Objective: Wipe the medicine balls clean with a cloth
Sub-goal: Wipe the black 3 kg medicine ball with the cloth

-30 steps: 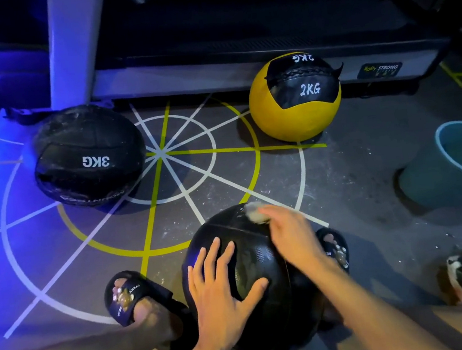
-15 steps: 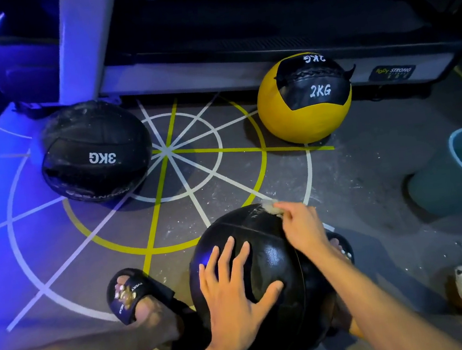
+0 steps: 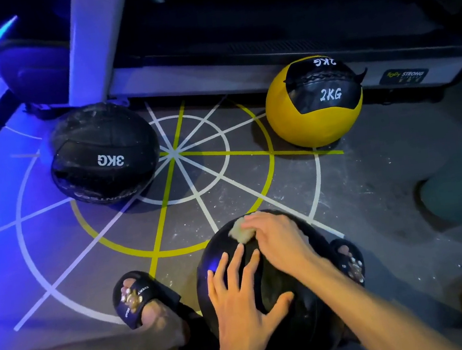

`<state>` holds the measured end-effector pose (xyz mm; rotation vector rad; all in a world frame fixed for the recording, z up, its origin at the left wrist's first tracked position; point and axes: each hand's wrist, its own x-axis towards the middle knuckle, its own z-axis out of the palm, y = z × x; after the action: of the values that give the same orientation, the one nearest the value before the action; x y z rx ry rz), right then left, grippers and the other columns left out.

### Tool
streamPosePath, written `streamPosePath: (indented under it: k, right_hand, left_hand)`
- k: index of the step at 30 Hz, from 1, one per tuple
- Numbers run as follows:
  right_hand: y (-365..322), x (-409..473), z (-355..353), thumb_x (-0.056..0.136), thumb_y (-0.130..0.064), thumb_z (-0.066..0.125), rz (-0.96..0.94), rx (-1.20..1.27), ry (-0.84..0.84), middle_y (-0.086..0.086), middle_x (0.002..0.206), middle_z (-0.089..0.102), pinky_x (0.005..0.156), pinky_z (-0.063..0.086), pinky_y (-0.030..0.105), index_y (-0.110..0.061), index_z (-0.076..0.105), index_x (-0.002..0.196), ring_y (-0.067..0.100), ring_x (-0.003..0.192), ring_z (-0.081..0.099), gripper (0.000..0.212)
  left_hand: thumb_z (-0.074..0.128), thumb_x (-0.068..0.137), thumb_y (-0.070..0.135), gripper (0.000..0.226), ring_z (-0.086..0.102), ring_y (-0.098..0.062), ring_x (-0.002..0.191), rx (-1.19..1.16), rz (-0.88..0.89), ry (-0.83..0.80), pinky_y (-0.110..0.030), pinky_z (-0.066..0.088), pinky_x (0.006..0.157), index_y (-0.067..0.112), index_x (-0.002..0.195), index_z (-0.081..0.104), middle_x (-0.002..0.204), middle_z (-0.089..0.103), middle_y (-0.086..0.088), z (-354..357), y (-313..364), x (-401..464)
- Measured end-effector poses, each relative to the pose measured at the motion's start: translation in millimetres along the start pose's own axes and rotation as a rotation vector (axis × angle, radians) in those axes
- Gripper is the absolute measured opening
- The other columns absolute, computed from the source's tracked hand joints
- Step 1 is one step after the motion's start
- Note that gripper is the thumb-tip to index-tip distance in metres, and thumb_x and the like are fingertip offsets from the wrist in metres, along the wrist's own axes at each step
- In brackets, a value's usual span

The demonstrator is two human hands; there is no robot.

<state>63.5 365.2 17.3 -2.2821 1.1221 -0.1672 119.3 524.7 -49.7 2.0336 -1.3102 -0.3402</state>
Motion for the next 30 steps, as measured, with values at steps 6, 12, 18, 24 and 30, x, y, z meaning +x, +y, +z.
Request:
streamPosePath:
  k: [6, 12, 18, 24, 30]
  right_hand:
    - [58, 44, -12, 0.1, -0.007, 0.047, 0.322, -0.057, -0.019, 0.005, 0.119, 0.074, 0.092, 0.056, 0.043, -0.034, 0.074, 0.116, 0.03, 0.102, 0.069, 0.042]
    - [5, 13, -4, 0.091, -0.005, 0.047, -0.057, -0.013, -0.128, -0.007, 0.123, 0.072, 0.097, 0.055, 0.041, -0.041, 0.069, 0.116, 0.019, 0.111, 0.067, 0.048]
    - [50, 45, -18, 0.099, -0.002, 0.046, 0.233, -0.083, -0.091, 0.007, 0.126, 0.071, 0.095, 0.053, 0.038, -0.032, 0.073, 0.121, 0.029, 0.109, 0.067, 0.046]
    - [4, 11, 5, 0.095, -0.006, 0.044, -0.106, -0.114, -0.182, -0.007, 0.137, 0.064, 0.108, 0.047, 0.046, -0.032, 0.07, 0.124, 0.019, 0.127, 0.058, 0.047]
    - [52, 32, -30, 0.098, -0.002, 0.05, 0.285, -0.046, -0.059, 0.003, 0.12, 0.073, 0.091, 0.054, 0.033, -0.028, 0.075, 0.118, 0.023, 0.107, 0.067, 0.042]
  left_hand:
    - [0.056, 0.08, 0.084, 0.087, 0.013, -0.019, 0.157, 0.001, 0.018, -0.035, -0.045, 0.0, 0.125, 0.044, 0.155, 0.036, 0.168, 0.019, 0.017, -1, 1, -3]
    - [0.059, 0.079, 0.082, 0.087, 0.015, -0.02, 0.156, 0.015, 0.022, -0.024, -0.047, 0.002, 0.125, 0.043, 0.154, 0.038, 0.168, 0.022, 0.015, 0, -4, -1]
    - [0.054, 0.081, 0.085, 0.086, 0.008, -0.016, 0.158, 0.017, 0.036, -0.074, -0.049, 0.001, 0.124, 0.045, 0.155, 0.035, 0.168, 0.016, 0.019, -2, 1, 1]
    - [0.056, 0.081, 0.084, 0.086, 0.011, -0.017, 0.157, 0.023, 0.038, -0.082, -0.046, 0.0, 0.125, 0.045, 0.154, 0.035, 0.168, 0.021, 0.015, -3, -4, 1]
    - [0.051, 0.083, 0.086, 0.085, 0.005, -0.014, 0.158, 0.014, 0.035, -0.093, -0.047, -0.002, 0.125, 0.046, 0.156, 0.033, 0.168, 0.014, 0.02, -5, 3, -3]
